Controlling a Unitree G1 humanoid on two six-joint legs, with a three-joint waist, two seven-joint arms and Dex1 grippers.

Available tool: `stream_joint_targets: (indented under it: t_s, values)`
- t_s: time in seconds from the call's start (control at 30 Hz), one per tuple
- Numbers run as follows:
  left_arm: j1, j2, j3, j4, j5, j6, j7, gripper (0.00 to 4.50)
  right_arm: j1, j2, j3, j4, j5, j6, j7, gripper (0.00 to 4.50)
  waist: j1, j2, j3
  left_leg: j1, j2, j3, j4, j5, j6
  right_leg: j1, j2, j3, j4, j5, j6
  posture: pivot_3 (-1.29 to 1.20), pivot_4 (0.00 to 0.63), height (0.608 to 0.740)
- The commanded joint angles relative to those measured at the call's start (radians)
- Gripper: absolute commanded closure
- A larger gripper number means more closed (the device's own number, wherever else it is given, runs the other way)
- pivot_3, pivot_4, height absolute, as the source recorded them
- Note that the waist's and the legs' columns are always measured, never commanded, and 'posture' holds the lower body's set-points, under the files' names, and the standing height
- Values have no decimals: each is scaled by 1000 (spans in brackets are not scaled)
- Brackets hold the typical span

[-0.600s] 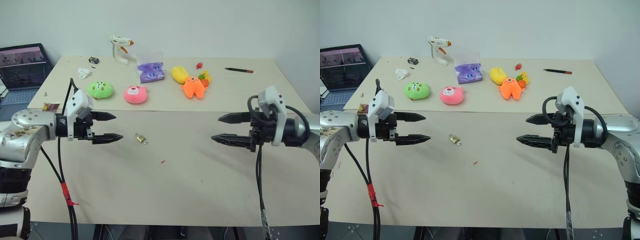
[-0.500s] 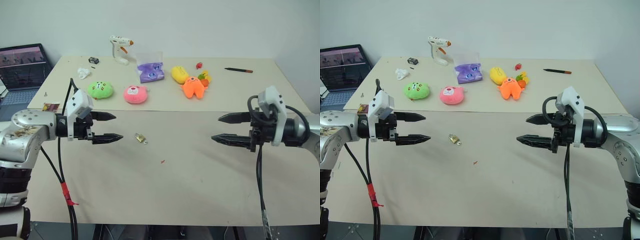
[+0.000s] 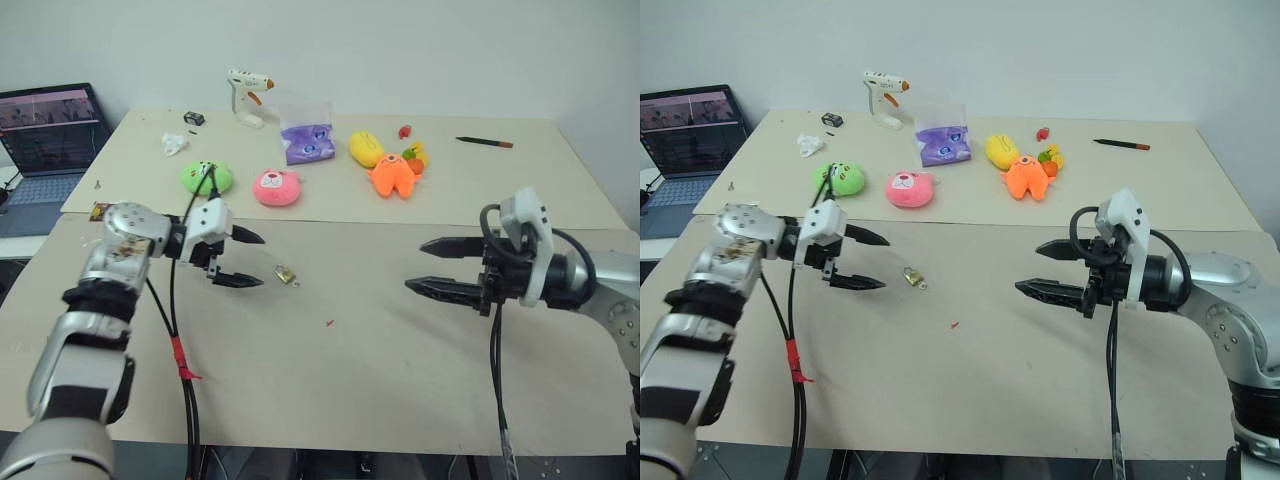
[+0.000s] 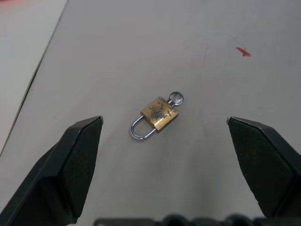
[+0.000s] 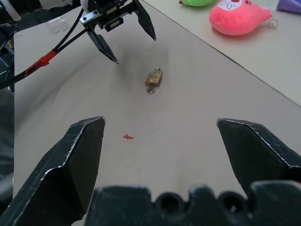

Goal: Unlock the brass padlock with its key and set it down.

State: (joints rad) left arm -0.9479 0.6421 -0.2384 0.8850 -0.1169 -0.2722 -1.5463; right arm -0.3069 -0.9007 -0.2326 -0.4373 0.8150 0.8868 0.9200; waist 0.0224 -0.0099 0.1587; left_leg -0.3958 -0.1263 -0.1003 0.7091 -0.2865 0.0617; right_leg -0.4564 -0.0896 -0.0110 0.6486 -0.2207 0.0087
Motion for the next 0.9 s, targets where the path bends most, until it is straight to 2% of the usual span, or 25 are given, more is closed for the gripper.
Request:
stream_joint_targets:
  t_s: [0.03, 0.23, 0.47, 0.9]
  values:
    - [-111, -56, -39, 221, 110, -216, -19, 0, 56, 0, -118, -105, 78, 36, -66, 18, -4, 0, 0, -2, 0, 0, 2, 0, 0, -1, 0, 0, 0, 0, 0, 0, 150, 740]
    - [-208, -92, -87, 379, 254, -316, 15, 0, 182, -5, -240, -200, 159, 82, -149, 18, -14, -1, 0, -4, 0, 0, 5, 0, 1, -1, 0, 0, 1, 1, 2, 0, 150, 740]
    - [-223, -109, -116, 433, 372, -295, 87, 0, 226, -17, -281, -243, 223, 91, -225, 18, -11, -2, -1, -1, 0, 1, 6, 0, 2, 0, 0, 2, 9, 1, 2, 0, 150, 740]
    - [-205, -141, -10, 441, 329, -152, 47, 0, 201, -52, -240, -205, 207, 54, -242, 18, -10, -2, -1, 3, -1, 3, 7, 0, 3, 2, 0, 4, 13, 1, 2, 0, 150, 740]
